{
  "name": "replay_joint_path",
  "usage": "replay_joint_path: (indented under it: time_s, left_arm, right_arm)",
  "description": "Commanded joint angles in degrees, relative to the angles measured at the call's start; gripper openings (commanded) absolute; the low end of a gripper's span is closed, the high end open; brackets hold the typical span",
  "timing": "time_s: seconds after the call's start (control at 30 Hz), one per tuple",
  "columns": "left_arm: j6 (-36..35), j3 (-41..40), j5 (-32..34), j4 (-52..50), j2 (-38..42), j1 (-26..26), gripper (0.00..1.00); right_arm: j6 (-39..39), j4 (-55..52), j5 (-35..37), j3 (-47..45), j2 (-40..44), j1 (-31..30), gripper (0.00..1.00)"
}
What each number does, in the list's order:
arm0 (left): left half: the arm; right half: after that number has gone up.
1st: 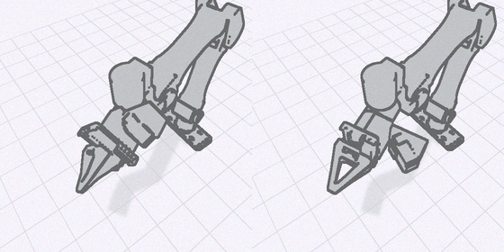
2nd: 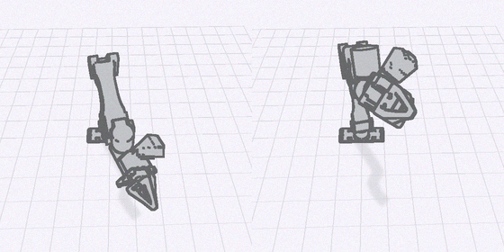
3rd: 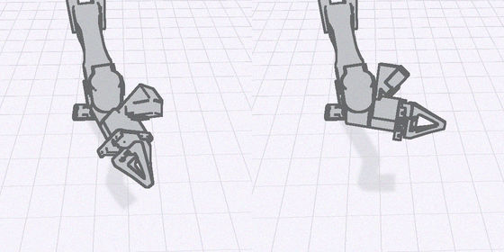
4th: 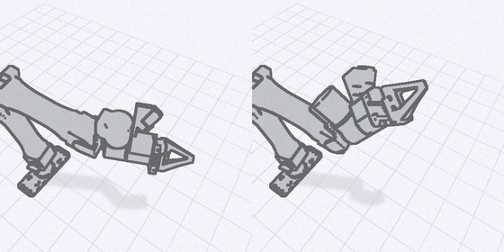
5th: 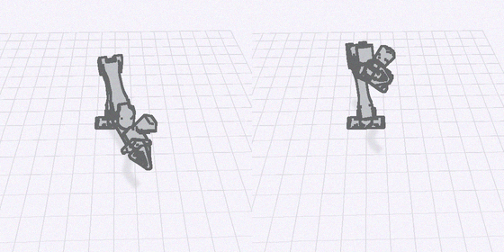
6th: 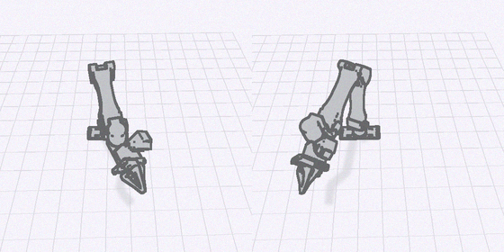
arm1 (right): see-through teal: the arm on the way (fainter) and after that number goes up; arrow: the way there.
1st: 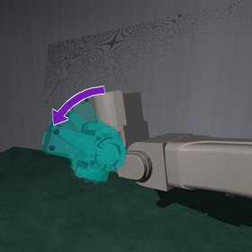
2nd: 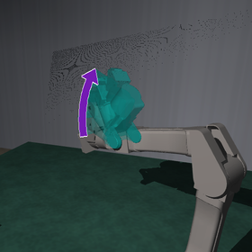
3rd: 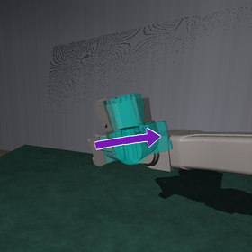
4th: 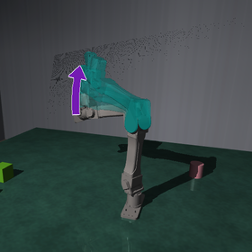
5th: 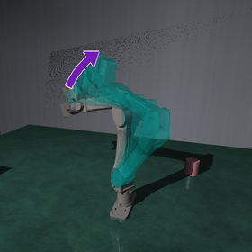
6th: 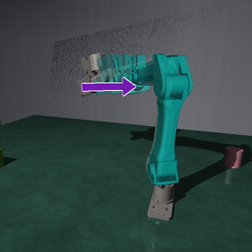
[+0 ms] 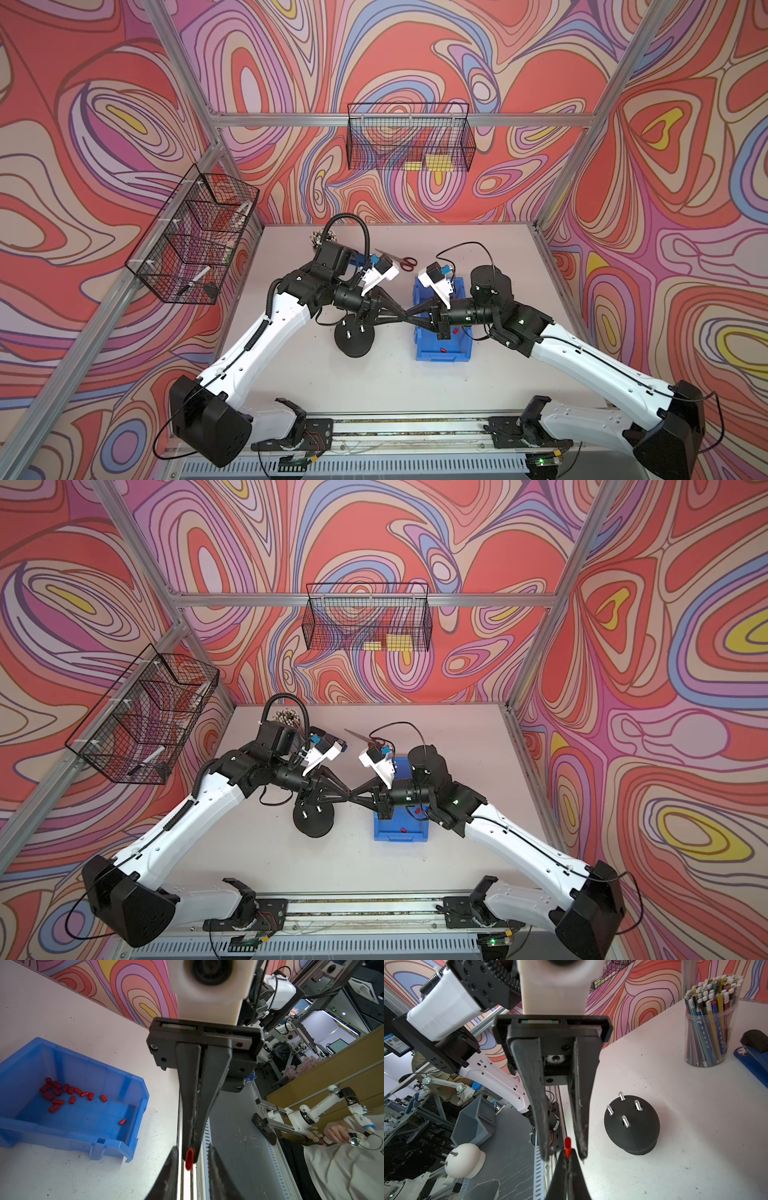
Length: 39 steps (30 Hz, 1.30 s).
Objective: Cover the protruding screws with screw protection sleeves
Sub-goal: Pick up the screw protection sleeve from the storage box.
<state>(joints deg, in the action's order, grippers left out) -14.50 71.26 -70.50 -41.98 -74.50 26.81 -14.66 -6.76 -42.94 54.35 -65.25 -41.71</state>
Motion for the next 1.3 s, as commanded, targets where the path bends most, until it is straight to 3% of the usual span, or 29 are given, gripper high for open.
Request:
replay_joint_path:
  time_s: [0.0,0.33,0.6,0.8,1.13,1.17,1.2,1.27]
  left_arm:
    - [-0.1,0.4,-2.6,1.4,1.2,0.2,0.33]
    - [0.7,0.1,-2.8,2.4,1.2,-0.3,0.11]
    - [1.7,-0.4,-3.4,3.7,1.4,-0.5,0.11]
    - [1.8,-0.4,-3.6,3.8,1.5,-0.5,0.0]
    - [3.3,-1.2,-4.2,5.5,2.4,-0.5,0.0]
    - [3.7,-1.3,-4.2,6.3,2.4,-0.5,0.07]
    - [4.0,-1.5,-3.7,6.6,2.7,-0.5,0.3]
    - [4.4,-1.8,-3.2,7.5,3.2,-0.6,0.36]
  right_arm:
    - [-0.1,1.0,0.1,-0.8,0.7,-0.2,0.0]
    - [0.0,0.8,0.5,-0.8,1.3,-0.1,0.0]
    - [0.0,0.6,0.7,-1.2,1.7,-0.1,0.0]
    - [0.1,0.8,0.8,-1.2,1.8,-0.1,0.0]
    - [-0.2,2.0,-0.1,-1.5,2.2,-0.1,0.0]
    - [-0.3,2.0,-0.2,-1.4,2.2,-0.1,0.0]
    - [-0.3,2.0,-0.3,-1.4,2.2,-0.1,0.0]
    - [-0.3,1.8,-0.3,-1.3,2.2,-0.1,0.0]
